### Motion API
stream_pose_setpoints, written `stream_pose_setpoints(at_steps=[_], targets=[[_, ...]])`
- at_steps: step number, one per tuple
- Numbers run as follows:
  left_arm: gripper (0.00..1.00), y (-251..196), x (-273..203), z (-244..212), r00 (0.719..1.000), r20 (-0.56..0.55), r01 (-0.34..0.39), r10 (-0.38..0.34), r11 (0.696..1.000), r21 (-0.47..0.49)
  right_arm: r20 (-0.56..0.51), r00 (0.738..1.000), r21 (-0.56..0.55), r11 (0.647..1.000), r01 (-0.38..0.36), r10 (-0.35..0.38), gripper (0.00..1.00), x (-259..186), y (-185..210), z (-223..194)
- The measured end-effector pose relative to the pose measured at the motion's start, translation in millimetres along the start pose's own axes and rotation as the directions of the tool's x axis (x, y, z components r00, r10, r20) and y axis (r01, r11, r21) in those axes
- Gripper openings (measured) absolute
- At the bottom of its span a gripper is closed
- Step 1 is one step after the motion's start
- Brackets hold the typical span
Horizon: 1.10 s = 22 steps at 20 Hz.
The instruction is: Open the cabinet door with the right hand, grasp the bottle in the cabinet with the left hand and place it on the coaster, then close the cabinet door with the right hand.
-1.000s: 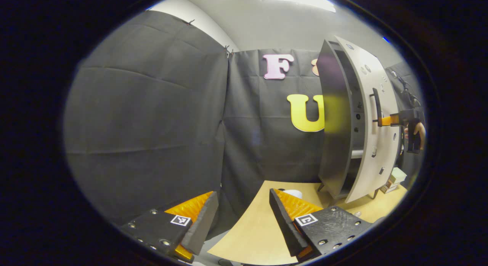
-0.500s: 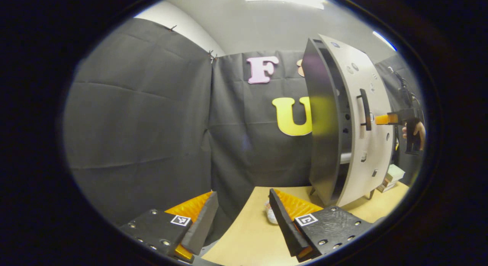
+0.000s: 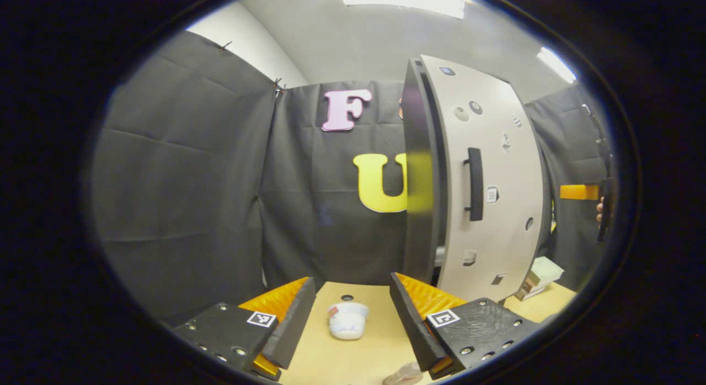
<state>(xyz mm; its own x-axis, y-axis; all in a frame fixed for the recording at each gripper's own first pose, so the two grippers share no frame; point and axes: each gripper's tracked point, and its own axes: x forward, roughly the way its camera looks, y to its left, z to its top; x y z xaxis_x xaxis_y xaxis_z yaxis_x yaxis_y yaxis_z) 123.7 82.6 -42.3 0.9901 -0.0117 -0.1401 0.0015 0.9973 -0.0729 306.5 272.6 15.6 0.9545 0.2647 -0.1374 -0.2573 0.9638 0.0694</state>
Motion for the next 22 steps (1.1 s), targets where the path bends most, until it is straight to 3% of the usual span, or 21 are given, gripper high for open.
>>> stream_pose_setpoints(at_steps=[4, 9, 22], targets=[[0.82, -41, 7, 16, 0.999, 0.018, 0.038, -0.038, 0.999, 0.013, 0.008, 0.998, 0.008, 0.998, 0.066, -0.066, 0.97, -31, -60, -3], [0.82, -62, 10, 23, 0.999, 0.017, 0.045, -0.045, 0.998, 0.039, 0.009, 0.994, 0.027, 0.993, 0.112, -0.112, 0.97, -64, -114, -8], [0.82, -72, 7, 23, 1.0, 0.004, 0.01, -0.01, 0.998, 0.07, 0.026, 0.99, 0.021, 0.99, 0.139, -0.139, 0.98, -95, -155, -16]])
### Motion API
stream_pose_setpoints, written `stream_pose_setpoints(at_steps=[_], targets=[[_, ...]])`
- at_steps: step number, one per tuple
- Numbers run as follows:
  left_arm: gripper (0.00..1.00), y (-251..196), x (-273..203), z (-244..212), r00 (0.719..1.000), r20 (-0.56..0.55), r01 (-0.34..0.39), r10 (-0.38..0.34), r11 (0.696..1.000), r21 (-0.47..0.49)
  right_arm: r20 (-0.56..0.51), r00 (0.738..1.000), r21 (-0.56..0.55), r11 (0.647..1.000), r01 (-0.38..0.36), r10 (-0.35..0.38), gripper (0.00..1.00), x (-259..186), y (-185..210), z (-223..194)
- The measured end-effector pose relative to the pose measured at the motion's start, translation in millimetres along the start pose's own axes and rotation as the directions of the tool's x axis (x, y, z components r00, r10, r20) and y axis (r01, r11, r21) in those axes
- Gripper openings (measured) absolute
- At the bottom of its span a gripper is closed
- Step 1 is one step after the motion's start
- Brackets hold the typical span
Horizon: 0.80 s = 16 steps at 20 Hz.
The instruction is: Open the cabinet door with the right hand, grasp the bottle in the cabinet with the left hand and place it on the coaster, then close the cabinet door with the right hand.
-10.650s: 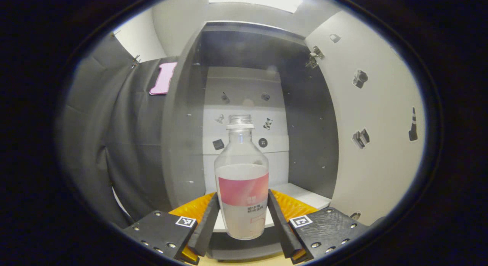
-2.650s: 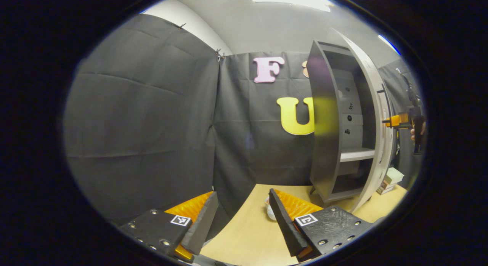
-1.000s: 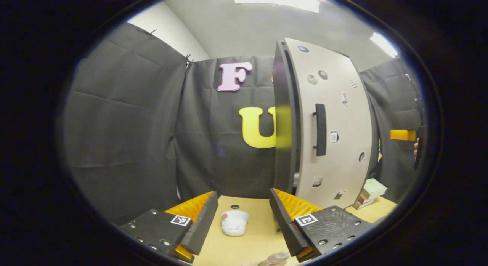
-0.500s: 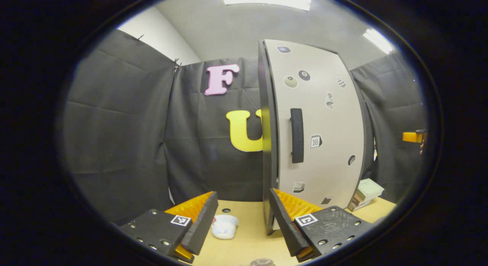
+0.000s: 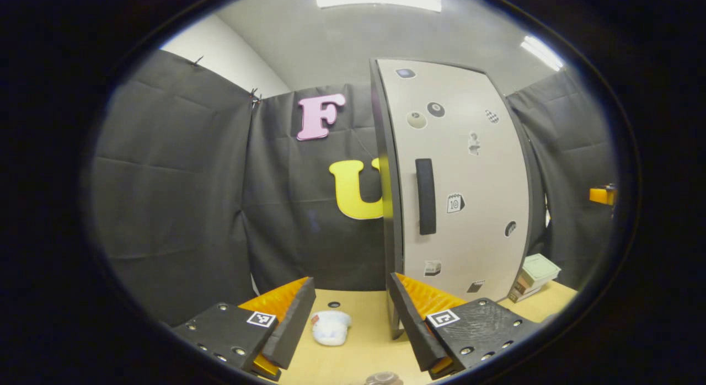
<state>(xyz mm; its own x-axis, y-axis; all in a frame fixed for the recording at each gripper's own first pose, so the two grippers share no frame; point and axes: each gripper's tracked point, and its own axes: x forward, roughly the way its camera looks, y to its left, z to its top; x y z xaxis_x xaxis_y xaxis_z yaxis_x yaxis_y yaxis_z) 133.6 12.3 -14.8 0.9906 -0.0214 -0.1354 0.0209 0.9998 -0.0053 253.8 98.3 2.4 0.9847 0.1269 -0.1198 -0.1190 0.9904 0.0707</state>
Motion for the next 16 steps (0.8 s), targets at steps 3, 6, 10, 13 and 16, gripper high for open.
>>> stream_pose_setpoints(at_steps=[3, 6, 10, 13, 16], targets=[[0.82, 5, 1, 1, 1.0, -0.005, -0.018, 0.018, 1.0, -0.002, 0.002, 1.0, 0.012, 1.0, -0.01, 0.01, 0.98, 1, 2, 0], [0.82, 5, -2, -1, 1.0, -0.004, -0.029, 0.029, 1.0, -0.006, 0.004, 1.0, 0.023, 0.999, -0.022, 0.022, 0.98, 2, 5, 2], [0.82, 14, -8, -3, 0.999, -0.001, -0.044, 0.044, 0.999, -0.019, 0.013, 0.999, 0.015, 0.999, -0.032, 0.032, 0.98, 1, 11, 6], [0.82, 17, -15, -1, 0.999, 0.01, -0.051, 0.051, 0.998, -0.027, 0.014, 0.999, 0.002, 0.999, -0.035, 0.035, 0.98, -1, 14, 9], [0.83, 22, -18, -1, 0.998, 0.016, -0.058, 0.059, 0.998, -0.03, 0.017, 0.999, 0.001, 0.999, -0.042, 0.042, 0.98, -1, 19, 12]])
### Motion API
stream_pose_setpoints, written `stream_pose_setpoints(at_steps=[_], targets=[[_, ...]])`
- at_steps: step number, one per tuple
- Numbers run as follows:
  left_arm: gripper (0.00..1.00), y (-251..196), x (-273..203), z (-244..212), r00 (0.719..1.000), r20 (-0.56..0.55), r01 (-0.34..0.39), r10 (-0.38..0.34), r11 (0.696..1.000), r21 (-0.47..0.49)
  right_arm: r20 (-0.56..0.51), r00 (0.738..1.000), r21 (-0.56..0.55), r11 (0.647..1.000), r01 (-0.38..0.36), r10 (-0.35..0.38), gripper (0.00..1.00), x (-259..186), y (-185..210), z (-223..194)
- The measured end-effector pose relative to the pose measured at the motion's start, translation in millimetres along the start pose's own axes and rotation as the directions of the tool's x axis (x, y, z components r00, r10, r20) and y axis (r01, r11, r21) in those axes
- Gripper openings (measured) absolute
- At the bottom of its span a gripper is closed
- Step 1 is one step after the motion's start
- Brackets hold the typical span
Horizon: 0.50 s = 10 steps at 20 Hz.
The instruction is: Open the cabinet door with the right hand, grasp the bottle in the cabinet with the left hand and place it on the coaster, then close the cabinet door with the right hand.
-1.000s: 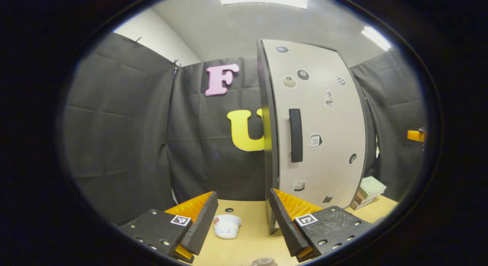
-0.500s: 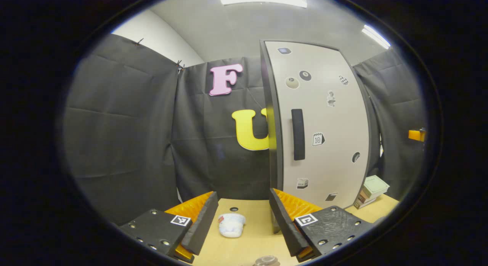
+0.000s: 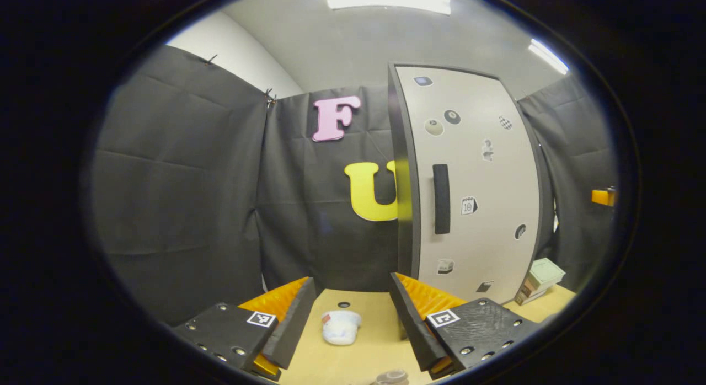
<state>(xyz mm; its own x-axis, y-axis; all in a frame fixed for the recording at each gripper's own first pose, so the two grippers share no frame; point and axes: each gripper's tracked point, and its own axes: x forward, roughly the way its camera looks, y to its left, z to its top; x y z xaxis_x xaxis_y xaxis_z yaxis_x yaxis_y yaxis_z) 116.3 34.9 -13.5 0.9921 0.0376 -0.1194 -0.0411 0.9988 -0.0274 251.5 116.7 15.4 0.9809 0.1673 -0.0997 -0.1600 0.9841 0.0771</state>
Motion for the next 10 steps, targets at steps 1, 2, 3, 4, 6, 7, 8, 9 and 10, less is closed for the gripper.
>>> stream_pose_setpoints(at_steps=[1, 2, 3, 4, 6, 7, 8, 9, 10], targets=[[0.83, 1.9, -1.6, 0.4, 1.0, 0.002, -0.004, 0.004, 1.0, -0.002, 0.001, 1.0, -0.001, 1.0, -0.003, 0.003, 0.98, -0.3, 1.0, 1.3], [0.82, 2.3, -3.5, 0.7, 1.0, 0.004, -0.005, 0.005, 1.0, -0.004, 0.004, 1.0, -0.003, 1.0, -0.004, 0.004, 0.98, -2.1, 1.8, 2.3], [0.82, 2.8, -4.2, 0.9, 1.0, 0.005, -0.006, 0.006, 1.0, -0.007, 0.007, 1.0, -0.006, 1.0, -0.004, 0.004, 0.98, -3.8, 1.9, 3.7], [0.82, 3.8, -6.0, 0.7, 1.0, 0.006, -0.006, 0.006, 1.0, -0.01, 0.01, 1.0, -0.01, 1.0, -0.005, 0.005, 0.98, -4.5, 2.8, 4.6], [0.82, 5.0, -5.9, 0.4, 1.0, 0.007, -0.012, 0.012, 1.0, -0.011, 0.011, 1.0, -0.018, 1.0, -0.007, 0.007, 0.98, -4.7, 4.0, 5.0], [0.83, 5.7, -5.4, 0.6, 1.0, 0.007, -0.015, 0.015, 1.0, -0.01, 0.009, 1.0, -0.021, 1.0, -0.007, 0.007, 0.98, -4.1, 4.7, 4.4], [0.82, 6.2, -5.4, -0.4, 1.0, 0.006, -0.018, 0.018, 1.0, -0.008, 0.006, 1.0, -0.025, 1.0, -0.007, 0.007, 0.98, -3.8, 5.9, 3.4], [0.82, 6.8, -5.7, 0.4, 1.0, 0.006, -0.019, 0.02, 1.0, -0.006, 0.004, 1.0, -0.027, 1.0, -0.007, 0.007, 0.98, -3.5, 6.3, 3.1], [0.83, 7.5, -5.7, 0.7, 1.0, 0.008, -0.021, 0.021, 1.0, -0.003, 0.003, 1.0, -0.029, 1.0, -0.006, 0.006, 0.98, -3.6, 6.4, 2.6]])
